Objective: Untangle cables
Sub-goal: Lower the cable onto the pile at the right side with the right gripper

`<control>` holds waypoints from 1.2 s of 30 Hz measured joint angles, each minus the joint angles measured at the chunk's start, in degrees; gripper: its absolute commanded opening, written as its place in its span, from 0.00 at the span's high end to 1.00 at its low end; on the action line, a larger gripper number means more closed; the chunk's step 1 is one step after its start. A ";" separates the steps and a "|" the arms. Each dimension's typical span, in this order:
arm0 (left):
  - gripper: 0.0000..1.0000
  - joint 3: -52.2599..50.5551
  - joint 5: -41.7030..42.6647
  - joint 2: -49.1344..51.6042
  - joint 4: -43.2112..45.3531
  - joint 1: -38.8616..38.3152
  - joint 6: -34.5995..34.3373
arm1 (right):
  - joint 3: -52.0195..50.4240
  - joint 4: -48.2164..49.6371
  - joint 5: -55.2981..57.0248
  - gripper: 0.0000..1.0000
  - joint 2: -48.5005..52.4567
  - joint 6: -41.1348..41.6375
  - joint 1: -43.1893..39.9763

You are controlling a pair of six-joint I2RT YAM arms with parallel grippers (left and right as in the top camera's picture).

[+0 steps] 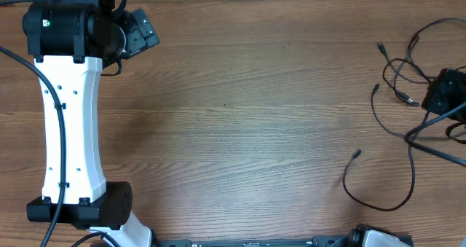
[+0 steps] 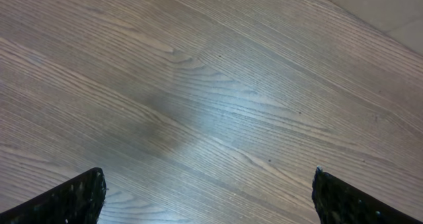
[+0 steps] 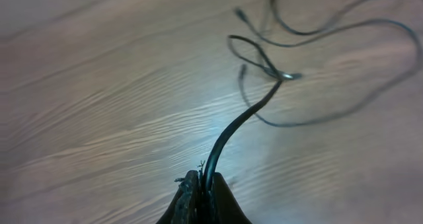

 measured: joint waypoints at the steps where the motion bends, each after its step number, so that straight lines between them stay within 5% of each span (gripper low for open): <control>1: 0.00 0.00 0.02 0.00 -0.02 0.00 -0.02 | 0.00 0.02 -1.60 0.96 0.02 -1.05 0.00; 13: 0.00 0.02 0.02 0.00 0.00 0.00 -0.02 | -0.02 -3.02 -30.08 0.96 0.39 -22.84 0.00; 36: 0.01 0.00 0.00 0.00 0.00 0.00 -0.02 | -0.02 -2.89 -48.92 0.96 0.42 -38.45 0.02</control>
